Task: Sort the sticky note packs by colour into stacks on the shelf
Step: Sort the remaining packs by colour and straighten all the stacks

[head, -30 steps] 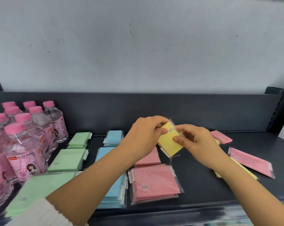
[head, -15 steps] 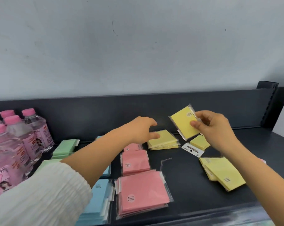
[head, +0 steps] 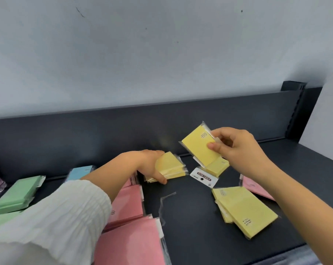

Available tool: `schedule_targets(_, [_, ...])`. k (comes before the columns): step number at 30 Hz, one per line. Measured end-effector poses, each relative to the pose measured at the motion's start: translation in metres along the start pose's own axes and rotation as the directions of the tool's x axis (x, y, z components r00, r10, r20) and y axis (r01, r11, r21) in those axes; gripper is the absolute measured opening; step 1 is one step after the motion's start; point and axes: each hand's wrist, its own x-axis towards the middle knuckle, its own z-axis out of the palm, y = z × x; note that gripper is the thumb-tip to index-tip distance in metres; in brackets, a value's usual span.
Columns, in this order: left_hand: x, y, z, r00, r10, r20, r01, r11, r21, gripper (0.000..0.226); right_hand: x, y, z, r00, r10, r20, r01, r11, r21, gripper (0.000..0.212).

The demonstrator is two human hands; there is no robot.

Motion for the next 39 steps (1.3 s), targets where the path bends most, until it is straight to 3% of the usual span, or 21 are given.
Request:
schedule_targets(7, [0.009, 0.009, 0.008, 0.987, 0.114, -0.11, -0.105, 0.991, 0.083, 0.102, -0.002, 0.011, -0.002, 1.0, -0.01, -0.007, 0.01, 1.0, 0.001, 0.019])
schedule_targets(14, [-0.024, 0.043, 0.021, 0.962, 0.25, -0.106, -0.234, 0.961, 0.145, 0.108, -0.012, 0.005, -0.002, 1.0, 0.002, -0.016, -0.001, 1.0, 0.004, 0.016])
schedule_targets(22, [-0.063, 0.079, 0.033, 0.975, 0.22, -0.017, -0.21, 0.948, 0.237, 0.116, -0.037, -0.012, -0.003, 0.999, -0.021, -0.035, 0.021, 1.0, 0.002, 0.016])
schedule_targets(31, [-0.104, 0.103, 0.051, 0.951, 0.307, -0.043, -0.286, 0.923, 0.259, 0.1, -0.058, -0.016, 0.0, 0.997, 0.012, -0.073, -0.012, 1.0, 0.001, 0.014])
schedule_targets(39, [-0.128, 0.108, 0.058, 0.941, 0.336, -0.051, -0.31, 0.91, 0.274, 0.107, -0.062, -0.006, 0.018, 0.995, 0.093, -0.031, -0.089, 0.991, 0.102, 0.022])
